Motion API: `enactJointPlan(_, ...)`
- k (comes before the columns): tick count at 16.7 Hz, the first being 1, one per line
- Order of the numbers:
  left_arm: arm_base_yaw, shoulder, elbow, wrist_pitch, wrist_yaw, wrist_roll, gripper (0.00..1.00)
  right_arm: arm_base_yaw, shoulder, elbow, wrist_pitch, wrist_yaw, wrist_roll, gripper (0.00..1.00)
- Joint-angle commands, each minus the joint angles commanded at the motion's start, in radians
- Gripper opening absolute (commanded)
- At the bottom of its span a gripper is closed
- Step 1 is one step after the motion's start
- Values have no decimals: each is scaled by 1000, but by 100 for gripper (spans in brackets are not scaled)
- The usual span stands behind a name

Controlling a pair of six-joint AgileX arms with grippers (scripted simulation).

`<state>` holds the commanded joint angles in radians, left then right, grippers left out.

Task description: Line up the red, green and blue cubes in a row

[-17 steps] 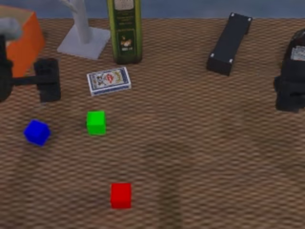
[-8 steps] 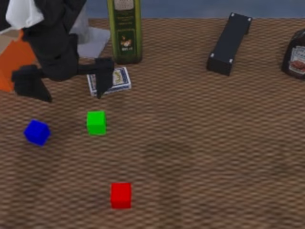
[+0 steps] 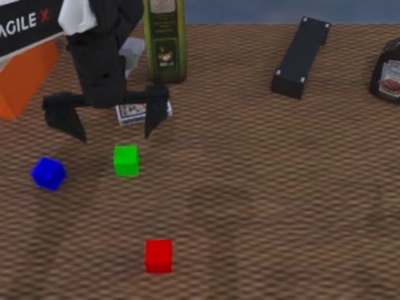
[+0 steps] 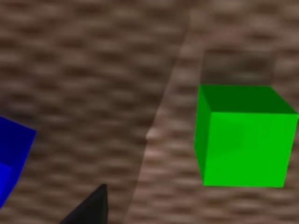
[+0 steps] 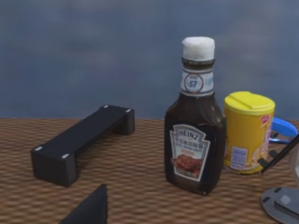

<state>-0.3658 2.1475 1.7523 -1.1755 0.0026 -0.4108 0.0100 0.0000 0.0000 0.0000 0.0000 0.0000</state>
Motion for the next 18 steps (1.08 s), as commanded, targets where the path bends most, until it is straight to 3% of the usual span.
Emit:
enactJointPlan(6,3,7,-12,17,0,2,100,0,0,0,0,0,0,100)
enactJointPlan(13,2,86,-170,260,1,3,100,0,0,0,0,0,0,100)
enactJointPlan(18,1,92,-180,272,1,3,100,0,0,0,0,0,0,100)
